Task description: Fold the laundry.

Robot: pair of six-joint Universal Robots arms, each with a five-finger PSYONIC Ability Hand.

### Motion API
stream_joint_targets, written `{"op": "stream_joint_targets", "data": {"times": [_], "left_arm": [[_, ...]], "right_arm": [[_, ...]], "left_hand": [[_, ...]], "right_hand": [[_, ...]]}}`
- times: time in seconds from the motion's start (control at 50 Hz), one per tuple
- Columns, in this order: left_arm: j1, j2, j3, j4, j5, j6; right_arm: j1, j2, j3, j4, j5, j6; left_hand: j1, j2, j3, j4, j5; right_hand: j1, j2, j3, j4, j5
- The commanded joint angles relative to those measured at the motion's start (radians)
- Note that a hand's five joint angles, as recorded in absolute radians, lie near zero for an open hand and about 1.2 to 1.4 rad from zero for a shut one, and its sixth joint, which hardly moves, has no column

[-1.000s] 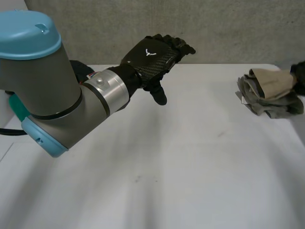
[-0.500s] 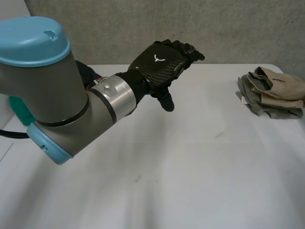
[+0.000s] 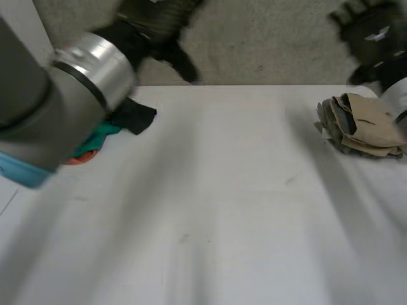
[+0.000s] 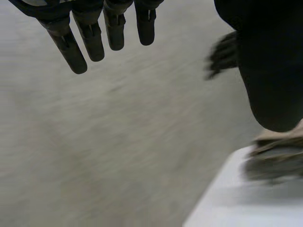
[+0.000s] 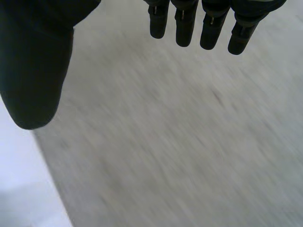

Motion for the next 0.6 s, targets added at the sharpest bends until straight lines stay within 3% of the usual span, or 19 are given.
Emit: {"op": "stream_joint_targets", "data": {"times": [0.02,0.12,0.22,0.32,0.48,0.6], "left_arm": [[0.342,-0.057,-0.001,-0.001,-0.066,0.064],[0.472,-0.265,0.048,0.008,-0.045,0.265],[0.522,-0.495,0.180,0.048,0.050,0.416],[0.585,-0.661,0.317,0.077,0.123,0.425],[0.600,-0.856,0.493,0.111,0.121,0.420],[0.603,-0.923,0.564,0.113,0.135,0.420]], "right_arm": [[0.164,-0.027,0.248,-0.028,-0.076,-0.051],[0.200,-0.001,0.358,-0.024,-0.067,-0.155],[0.206,0.021,0.406,-0.021,-0.032,-0.201],[0.201,0.028,0.424,-0.021,-0.006,-0.204],[0.197,0.038,0.426,-0.024,-0.006,-0.195],[0.195,0.061,0.427,-0.031,-0.006,-0.197]], "left_hand": [[-0.012,-0.027,-0.035,-0.028,-0.044],[-0.012,-0.027,-0.035,-0.028,-0.044],[-0.012,-0.027,-0.035,-0.028,-0.044],[-0.003,-0.017,-0.025,-0.018,-0.035],[0.044,0.030,0.022,0.029,0.012],[0.218,0.203,0.195,0.202,0.185]], "right_hand": [[-0.046,-0.032,-0.030,-0.028,-0.039],[-0.046,-0.032,-0.030,-0.028,-0.039],[-0.046,-0.032,-0.030,-0.028,-0.039],[-0.046,-0.032,-0.030,-0.028,-0.039],[-0.046,-0.032,-0.030,-0.028,-0.039],[-0.046,-0.032,-0.030,-0.028,-0.039]]}}
